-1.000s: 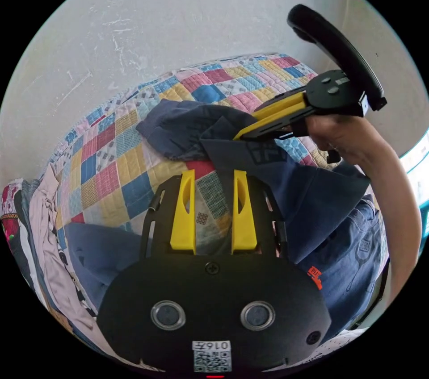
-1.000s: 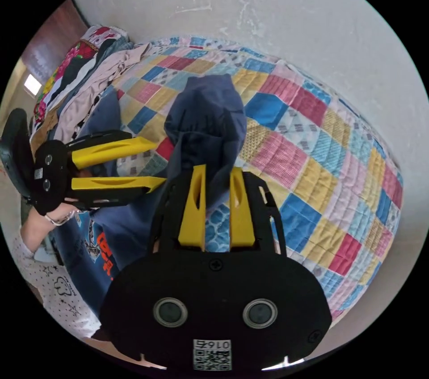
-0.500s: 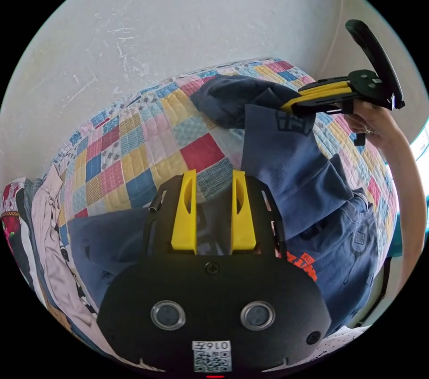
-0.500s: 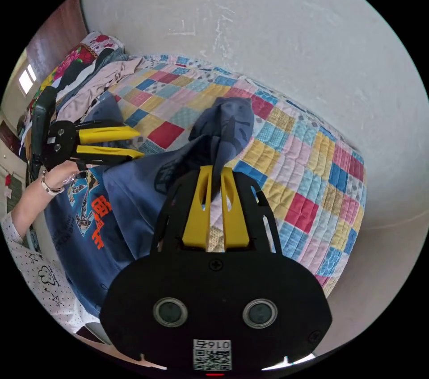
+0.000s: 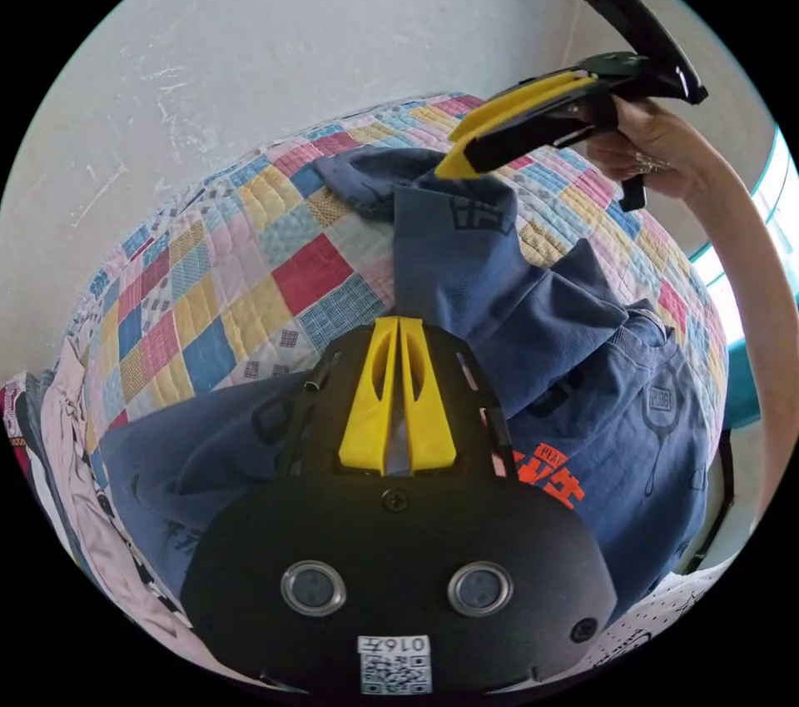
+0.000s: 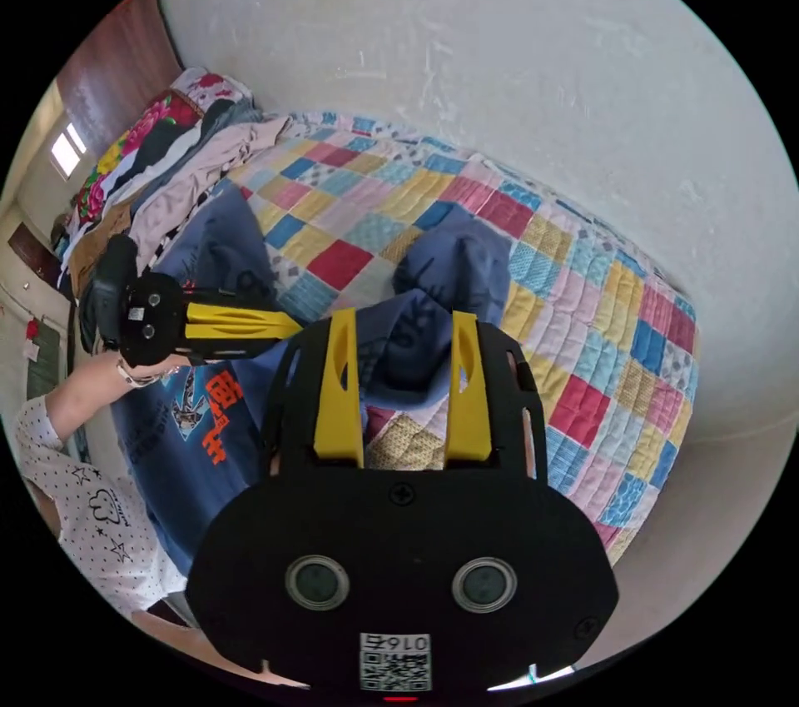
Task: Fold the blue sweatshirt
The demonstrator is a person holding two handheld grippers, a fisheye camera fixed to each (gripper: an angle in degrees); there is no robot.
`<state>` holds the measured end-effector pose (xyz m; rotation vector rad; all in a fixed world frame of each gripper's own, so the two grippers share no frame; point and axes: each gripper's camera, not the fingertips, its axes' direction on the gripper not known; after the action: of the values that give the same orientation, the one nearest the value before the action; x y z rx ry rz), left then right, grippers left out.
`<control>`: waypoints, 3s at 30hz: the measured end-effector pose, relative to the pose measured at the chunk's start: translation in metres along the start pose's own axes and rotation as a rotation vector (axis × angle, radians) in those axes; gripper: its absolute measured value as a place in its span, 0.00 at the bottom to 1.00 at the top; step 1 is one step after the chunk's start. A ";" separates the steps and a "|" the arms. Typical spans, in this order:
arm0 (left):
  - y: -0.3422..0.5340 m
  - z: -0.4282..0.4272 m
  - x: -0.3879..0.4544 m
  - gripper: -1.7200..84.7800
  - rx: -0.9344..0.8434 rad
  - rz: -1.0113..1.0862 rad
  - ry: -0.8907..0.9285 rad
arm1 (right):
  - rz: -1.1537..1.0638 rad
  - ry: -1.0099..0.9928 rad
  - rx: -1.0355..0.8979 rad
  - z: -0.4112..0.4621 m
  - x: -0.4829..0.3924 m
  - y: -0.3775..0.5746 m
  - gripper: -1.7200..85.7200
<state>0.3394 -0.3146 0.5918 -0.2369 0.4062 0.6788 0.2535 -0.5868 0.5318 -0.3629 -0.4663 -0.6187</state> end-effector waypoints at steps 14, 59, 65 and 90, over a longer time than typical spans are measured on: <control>0.007 -0.038 -0.002 0.11 0.030 -0.037 0.014 | -0.044 -0.052 0.071 -0.069 -0.037 0.109 0.02; 0.054 -0.127 0.012 0.17 0.257 0.074 0.152 | -0.031 0.443 0.340 -0.252 -0.034 0.039 0.03; 0.060 -0.177 -0.017 0.15 0.441 -0.053 0.049 | -0.156 0.271 0.465 -0.281 -0.059 0.051 0.03; 0.079 -0.134 0.086 0.01 0.059 0.167 -0.077 | 0.162 0.296 -0.019 -0.100 0.018 -0.015 0.21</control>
<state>0.3105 -0.2528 0.4281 -0.1211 0.3745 0.8357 0.2873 -0.6523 0.4603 -0.3177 -0.1458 -0.5086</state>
